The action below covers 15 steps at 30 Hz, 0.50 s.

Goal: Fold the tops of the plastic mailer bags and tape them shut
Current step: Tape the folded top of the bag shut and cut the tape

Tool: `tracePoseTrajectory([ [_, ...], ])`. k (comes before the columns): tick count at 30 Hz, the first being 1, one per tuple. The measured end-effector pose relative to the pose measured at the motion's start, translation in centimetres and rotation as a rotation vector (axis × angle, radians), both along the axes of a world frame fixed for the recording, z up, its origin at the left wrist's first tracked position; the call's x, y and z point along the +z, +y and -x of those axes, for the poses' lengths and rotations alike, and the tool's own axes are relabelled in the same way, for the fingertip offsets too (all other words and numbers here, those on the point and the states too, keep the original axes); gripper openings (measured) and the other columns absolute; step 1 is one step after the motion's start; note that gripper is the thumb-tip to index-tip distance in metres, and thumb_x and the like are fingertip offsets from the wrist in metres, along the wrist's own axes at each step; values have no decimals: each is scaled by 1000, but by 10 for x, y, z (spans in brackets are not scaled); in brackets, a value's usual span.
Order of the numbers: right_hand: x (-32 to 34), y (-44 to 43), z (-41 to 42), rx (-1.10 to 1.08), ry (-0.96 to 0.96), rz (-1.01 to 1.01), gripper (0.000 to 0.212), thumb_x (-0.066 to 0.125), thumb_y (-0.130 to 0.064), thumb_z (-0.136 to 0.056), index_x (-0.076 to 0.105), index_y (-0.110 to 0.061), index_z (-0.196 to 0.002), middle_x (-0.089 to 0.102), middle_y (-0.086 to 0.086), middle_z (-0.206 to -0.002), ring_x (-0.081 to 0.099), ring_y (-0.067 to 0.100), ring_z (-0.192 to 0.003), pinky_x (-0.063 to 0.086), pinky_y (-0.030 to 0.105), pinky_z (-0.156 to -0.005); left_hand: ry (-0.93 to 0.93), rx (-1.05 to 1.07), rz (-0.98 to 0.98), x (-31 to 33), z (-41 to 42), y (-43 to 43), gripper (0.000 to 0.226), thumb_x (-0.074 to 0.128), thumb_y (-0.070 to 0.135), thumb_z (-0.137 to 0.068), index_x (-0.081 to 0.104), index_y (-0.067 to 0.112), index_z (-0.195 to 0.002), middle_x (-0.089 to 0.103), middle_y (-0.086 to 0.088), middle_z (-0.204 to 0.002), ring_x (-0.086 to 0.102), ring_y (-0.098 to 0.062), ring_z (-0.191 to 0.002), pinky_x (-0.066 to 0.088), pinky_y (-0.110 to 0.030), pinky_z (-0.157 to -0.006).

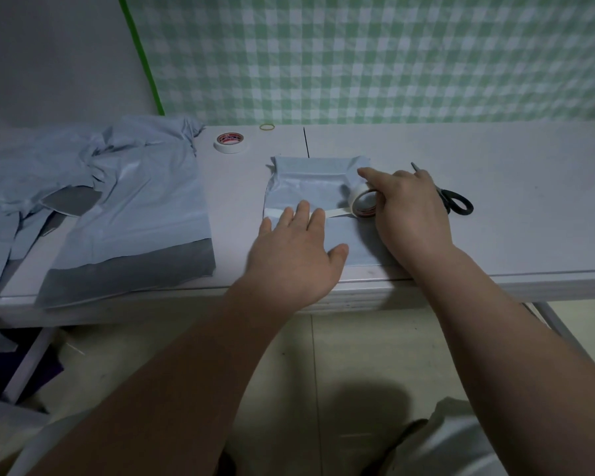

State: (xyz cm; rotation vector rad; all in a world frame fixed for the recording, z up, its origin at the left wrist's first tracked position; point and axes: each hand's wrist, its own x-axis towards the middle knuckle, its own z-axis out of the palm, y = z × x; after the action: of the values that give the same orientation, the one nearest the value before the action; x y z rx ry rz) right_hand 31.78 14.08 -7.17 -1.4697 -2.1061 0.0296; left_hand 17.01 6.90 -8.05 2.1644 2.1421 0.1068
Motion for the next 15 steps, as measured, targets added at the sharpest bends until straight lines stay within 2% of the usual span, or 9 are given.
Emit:
tracePoseTrajectory([
  [6, -1, -6, 3, -37, -48, -25, 56, 38, 0, -89, 48, -26, -136, 55, 13, -103, 43, 32, -103, 40, 37, -71, 22, 19, -16, -1, -2, 0, 68, 19, 56, -96, 8, 19, -152, 1, -5, -161, 3, -29, -146, 8, -48, -117],
  [8, -5, -7, 4, -25, 13, -23, 56, 38, -2, -89, 46, -27, -138, 55, 12, -102, 47, 32, -100, 37, 35, -69, 36, 51, -16, -3, -3, 0, 68, 17, 58, -95, 8, 22, -152, 0, -7, -160, 3, -34, -146, 7, -50, -117],
  [11, -8, -4, 2, -10, 160, 15, 50, 42, -6, -92, 44, -23, -138, 62, 13, -103, 55, 32, -97, 41, 36, -71, 54, 105, 1, -5, -4, -1, 67, 15, 61, -94, 5, 28, -151, -3, -15, -159, 0, -38, -145, 4, -52, -115],
  [13, -8, -2, 0, -33, 197, 43, 41, 45, -8, -92, 49, -18, -132, 66, 12, -102, 58, 31, -96, 43, 36, -71, 65, 126, 24, -4, -4, -2, 67, 14, 62, -93, 2, 30, -151, -4, -19, -158, -2, -38, -145, 3, -53, -115],
  [15, -9, -1, -1, -61, 143, 44, 29, 45, -10, -92, 57, -14, -118, 67, 13, -97, 58, 34, -92, 40, 36, -66, 71, 140, 43, -3, -4, -2, 67, 12, 63, -93, -2, 32, -151, -5, -21, -158, -3, -38, -145, 3, -54, -115],
])
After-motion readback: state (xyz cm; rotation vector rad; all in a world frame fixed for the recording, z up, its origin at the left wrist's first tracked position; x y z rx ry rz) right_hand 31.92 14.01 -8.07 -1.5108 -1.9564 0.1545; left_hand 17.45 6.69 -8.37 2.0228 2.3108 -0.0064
